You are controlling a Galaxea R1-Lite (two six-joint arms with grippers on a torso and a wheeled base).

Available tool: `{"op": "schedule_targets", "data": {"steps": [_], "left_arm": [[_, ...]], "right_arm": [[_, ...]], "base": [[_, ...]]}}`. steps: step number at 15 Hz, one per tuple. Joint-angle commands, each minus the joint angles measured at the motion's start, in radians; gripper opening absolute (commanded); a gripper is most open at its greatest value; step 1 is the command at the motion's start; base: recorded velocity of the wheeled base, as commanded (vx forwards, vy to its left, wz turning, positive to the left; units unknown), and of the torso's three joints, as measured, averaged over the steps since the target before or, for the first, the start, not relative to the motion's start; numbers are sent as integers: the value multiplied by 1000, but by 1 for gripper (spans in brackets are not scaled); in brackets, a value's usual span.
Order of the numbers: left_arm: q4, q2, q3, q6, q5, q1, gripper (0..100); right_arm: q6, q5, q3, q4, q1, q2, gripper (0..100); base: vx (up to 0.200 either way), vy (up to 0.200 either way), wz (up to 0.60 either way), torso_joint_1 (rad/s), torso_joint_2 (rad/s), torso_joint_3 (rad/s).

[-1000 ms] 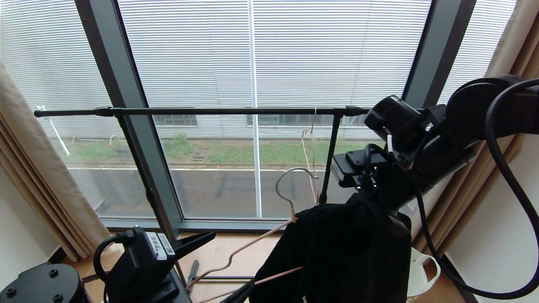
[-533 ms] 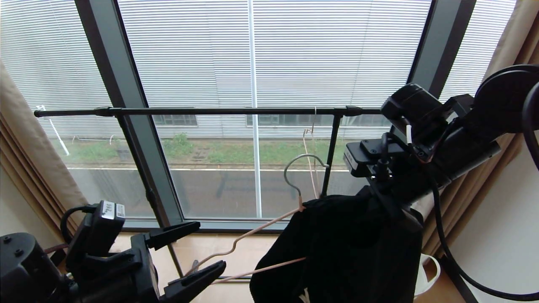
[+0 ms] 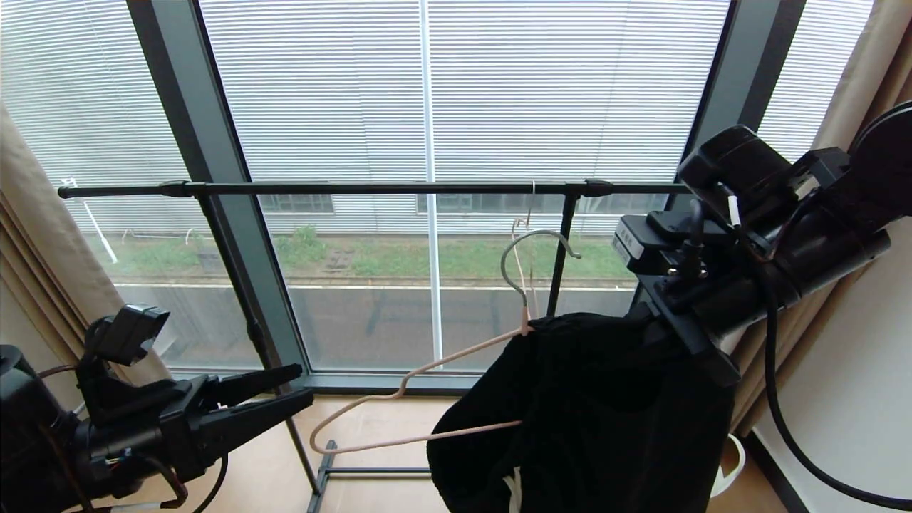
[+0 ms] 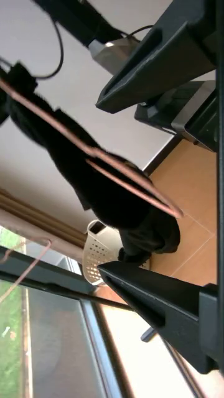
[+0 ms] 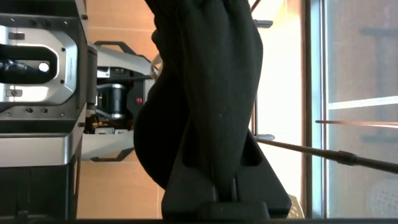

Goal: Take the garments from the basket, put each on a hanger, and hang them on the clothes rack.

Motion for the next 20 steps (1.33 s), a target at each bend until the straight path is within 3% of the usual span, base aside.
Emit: {"op": "schedule_targets", "data": {"steps": [1, 4, 12, 16, 20], "left_arm": [[-11, 184, -41, -3, -5, 26, 100], [-38, 262, -29, -3, -5, 9, 100], [-38, 295, 11, -3, 13, -146, 100], [-38, 331, 6, -1, 148, -269, 100], [-38, 341, 5, -3, 155, -288, 100]], "right_arm": [[0, 30, 19, 0, -10, -38, 0], [3, 95, 26, -10, -11, -47, 0], [46, 210, 114, -169, -11, -61, 0], [47, 248, 122, -183, -4, -64, 0], [47, 256, 137, -183, 19, -74, 0]], "base": [[0, 0, 0, 0, 0, 0], [0, 0, 0, 0, 0, 0], [0, 0, 0, 0, 0, 0], [0, 0, 0, 0, 0, 0], [0, 0, 0, 0, 0, 0]]}}
